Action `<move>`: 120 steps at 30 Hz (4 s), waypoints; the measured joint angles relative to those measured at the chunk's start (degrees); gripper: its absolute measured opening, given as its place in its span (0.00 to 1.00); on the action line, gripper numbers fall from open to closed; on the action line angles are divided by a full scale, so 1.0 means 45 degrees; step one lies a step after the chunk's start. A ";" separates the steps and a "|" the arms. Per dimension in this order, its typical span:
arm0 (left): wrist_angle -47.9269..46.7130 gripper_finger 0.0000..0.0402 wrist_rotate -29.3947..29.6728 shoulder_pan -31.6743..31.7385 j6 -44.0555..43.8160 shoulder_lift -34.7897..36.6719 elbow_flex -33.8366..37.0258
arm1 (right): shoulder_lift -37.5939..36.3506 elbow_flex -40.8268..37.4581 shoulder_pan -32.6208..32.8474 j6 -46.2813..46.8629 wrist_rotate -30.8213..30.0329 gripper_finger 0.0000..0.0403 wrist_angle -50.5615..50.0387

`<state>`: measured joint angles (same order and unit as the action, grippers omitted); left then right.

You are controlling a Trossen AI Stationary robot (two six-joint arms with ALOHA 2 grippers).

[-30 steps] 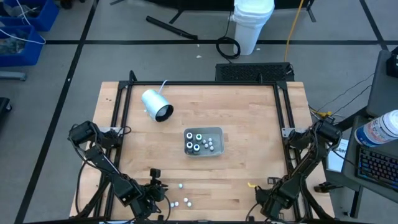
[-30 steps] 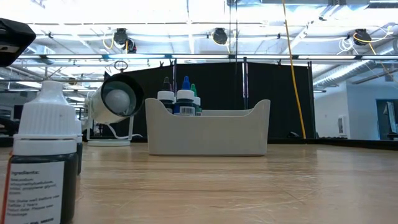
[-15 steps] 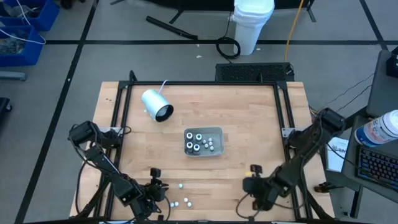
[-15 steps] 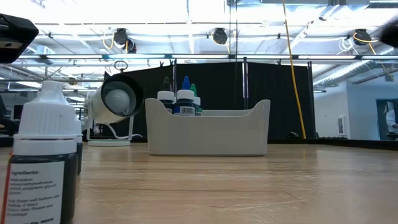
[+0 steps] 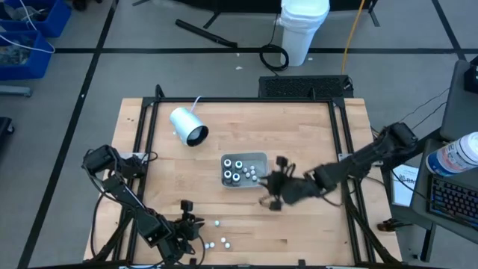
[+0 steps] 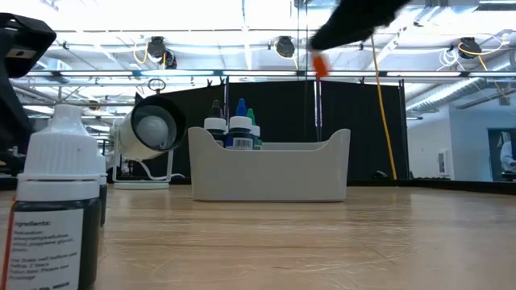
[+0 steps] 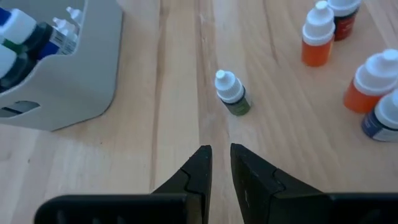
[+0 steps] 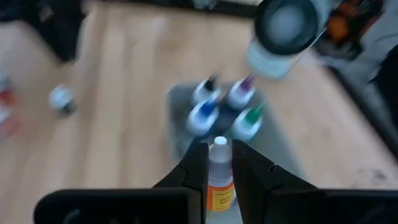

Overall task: Pick & Place food coloring
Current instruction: Put the small orange food coloring bottle into the gray bin, then put the small green food coloring bottle into the gray bin

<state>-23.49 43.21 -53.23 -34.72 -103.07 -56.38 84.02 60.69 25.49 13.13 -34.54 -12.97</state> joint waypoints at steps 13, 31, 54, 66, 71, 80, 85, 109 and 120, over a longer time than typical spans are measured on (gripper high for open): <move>0.0160 0.17 0.0468 0.0000 -0.0116 0.0000 0.0000 | 0.0003 -0.3976 -0.3065 -0.1962 0.1059 0.11 0.7989; 0.0151 0.17 0.0519 0.0000 -0.0116 0.0000 0.0000 | 0.1064 -0.5282 -0.2584 -0.0977 0.0942 0.11 1.0973; 0.0121 0.17 0.0493 0.0000 -0.0233 0.0000 0.0000 | 0.4364 -0.5277 -0.3125 -0.1665 -0.0335 0.11 1.5065; 0.0128 0.17 0.0463 0.0000 -0.0272 0.0000 0.0005 | 0.4670 -0.5272 -0.3282 -0.1842 -0.0301 0.11 1.5709; 0.0126 0.17 0.0467 0.0000 -0.0267 0.0000 0.0005 | 0.4670 -0.5272 -0.3287 -0.1740 -0.0291 0.11 1.5688; 0.0131 0.17 0.0478 0.0000 -0.0073 0.0000 0.0005 | 0.4670 -0.5272 -0.3306 -0.1063 -0.0329 0.11 1.5675; 0.0131 0.17 0.0473 0.0000 -0.0073 0.0000 0.0010 | 0.4666 -0.5267 -0.3335 -0.1070 -0.0316 0.11 1.5522; 0.0144 0.17 0.0415 0.0000 -0.0074 0.0000 0.0010 | 0.4565 -0.5267 -0.3183 -0.2210 -0.0263 0.30 1.5773; 0.0192 0.17 0.0752 0.0038 -0.0065 0.0000 0.0015 | 0.1483 -0.5272 -0.1705 -0.6056 -0.0695 0.24 1.4351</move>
<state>-22.62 46.60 -53.06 -35.01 -103.07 -56.31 90.69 36.97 17.82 -14.12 -37.67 51.61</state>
